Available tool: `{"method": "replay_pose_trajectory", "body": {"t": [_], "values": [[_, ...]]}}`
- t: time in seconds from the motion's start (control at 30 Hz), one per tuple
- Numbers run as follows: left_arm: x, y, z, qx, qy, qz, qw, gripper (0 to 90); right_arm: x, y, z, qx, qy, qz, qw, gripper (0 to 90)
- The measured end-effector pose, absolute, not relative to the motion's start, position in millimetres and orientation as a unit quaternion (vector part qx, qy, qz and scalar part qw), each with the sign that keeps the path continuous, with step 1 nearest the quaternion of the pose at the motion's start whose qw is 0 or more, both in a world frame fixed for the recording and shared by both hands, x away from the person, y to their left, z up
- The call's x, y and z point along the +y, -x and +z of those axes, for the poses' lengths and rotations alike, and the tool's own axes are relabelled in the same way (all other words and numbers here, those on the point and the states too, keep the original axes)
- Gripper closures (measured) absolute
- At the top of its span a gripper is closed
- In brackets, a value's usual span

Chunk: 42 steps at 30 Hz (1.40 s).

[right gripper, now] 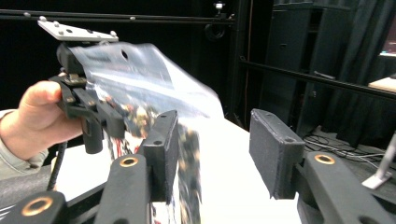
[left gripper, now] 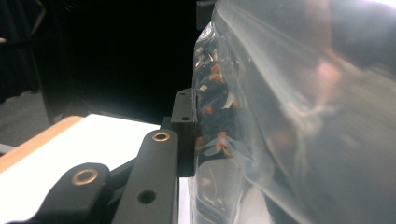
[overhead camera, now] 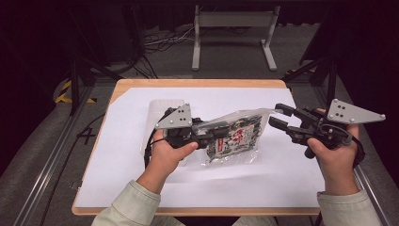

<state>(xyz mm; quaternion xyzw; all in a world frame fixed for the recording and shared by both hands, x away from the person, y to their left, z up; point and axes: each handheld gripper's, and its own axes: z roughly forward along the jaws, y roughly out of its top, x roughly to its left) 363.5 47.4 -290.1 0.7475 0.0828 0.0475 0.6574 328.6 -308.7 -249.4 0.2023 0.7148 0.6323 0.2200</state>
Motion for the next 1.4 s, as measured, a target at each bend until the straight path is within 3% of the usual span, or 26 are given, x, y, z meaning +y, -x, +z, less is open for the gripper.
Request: {"method": "replay_pose_trajectory", "body": {"t": [0.97, 1.4], "values": [[77, -376, -247, 0.132, -0.714, 0.111, 0.678, 73.3, -321, -339, -312, 0.742, -0.281, 0.550, 0.262, 40.4], [92, -379, -244, 0.170, -0.712, 0.139, 0.667, 73.3, -317, -347, -331, 0.753, -0.294, 0.536, 0.245, 40.2]]}}
